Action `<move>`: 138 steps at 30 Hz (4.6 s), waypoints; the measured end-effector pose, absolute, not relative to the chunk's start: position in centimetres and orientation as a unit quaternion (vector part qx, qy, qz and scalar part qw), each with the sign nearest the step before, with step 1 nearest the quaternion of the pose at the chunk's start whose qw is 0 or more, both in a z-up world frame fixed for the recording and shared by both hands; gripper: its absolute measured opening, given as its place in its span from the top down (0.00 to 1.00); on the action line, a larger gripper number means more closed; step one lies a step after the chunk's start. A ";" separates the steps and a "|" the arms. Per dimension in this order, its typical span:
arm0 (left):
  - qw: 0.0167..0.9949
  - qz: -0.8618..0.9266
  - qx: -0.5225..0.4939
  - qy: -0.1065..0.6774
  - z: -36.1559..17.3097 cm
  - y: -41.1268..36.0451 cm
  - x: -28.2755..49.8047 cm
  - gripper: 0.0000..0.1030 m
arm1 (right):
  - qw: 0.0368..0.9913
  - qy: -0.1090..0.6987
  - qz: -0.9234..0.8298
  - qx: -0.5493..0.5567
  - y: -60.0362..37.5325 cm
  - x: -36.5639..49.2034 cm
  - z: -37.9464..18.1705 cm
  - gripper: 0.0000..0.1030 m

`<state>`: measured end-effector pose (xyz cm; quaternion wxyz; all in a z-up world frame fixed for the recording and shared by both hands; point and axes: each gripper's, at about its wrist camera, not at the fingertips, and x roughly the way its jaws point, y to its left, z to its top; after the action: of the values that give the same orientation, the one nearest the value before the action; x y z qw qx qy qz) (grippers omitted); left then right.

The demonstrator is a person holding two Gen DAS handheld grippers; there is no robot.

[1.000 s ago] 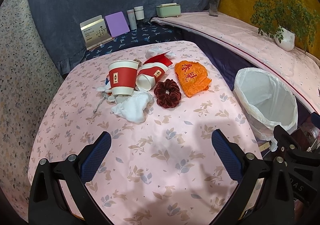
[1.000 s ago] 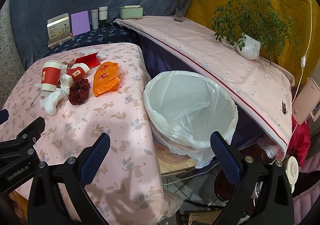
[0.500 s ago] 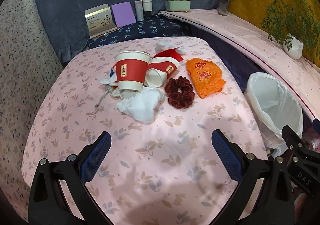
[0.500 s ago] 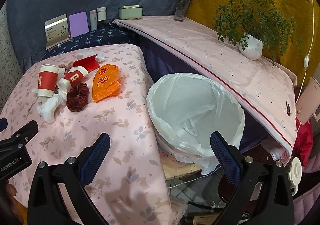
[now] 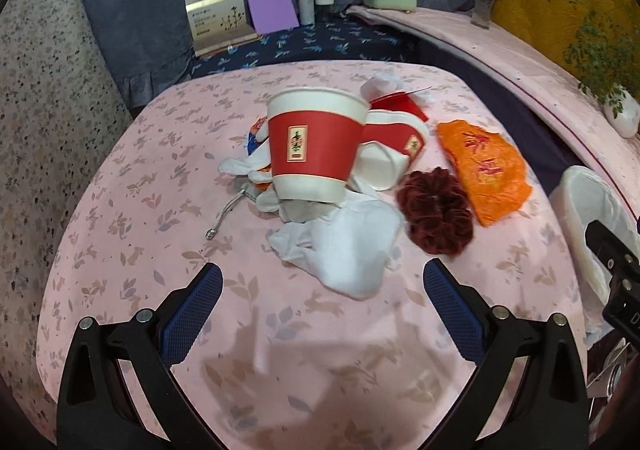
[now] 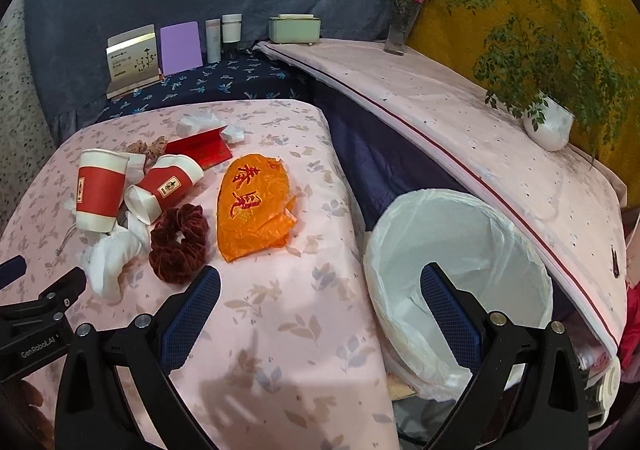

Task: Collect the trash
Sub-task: 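Grasp the orange bag with the right tool while the left tool grasps the white glove, then carry the orange bag and white glove over the trash bin with both tools, then open both tools to drop the bag and glove into the bin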

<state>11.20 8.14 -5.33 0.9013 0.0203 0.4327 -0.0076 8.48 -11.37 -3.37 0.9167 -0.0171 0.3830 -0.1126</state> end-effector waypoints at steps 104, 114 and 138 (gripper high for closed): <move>0.846 -0.326 0.082 0.413 -2.5 -19.9 11.7 0.67 | 0.883 0.382 -0.236 0.138 -31.5 2.6 -5.0 0.72; 0.858 -0.313 0.074 0.401 -1.7 -19.0 11.8 0.43 | 0.886 0.377 -0.237 0.130 -30.9 2.8 -4.3 0.62; 0.902 -0.198 0.023 0.382 0.2 -7.0 11.2 0.35 | 0.912 0.358 -0.180 0.092 -23.1 3.2 -0.9 0.46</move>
<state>11.17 -7.00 0.24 0.9024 0.0234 0.3821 -0.1979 3.18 -23.09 -0.94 0.9115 0.0920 0.3582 -0.1801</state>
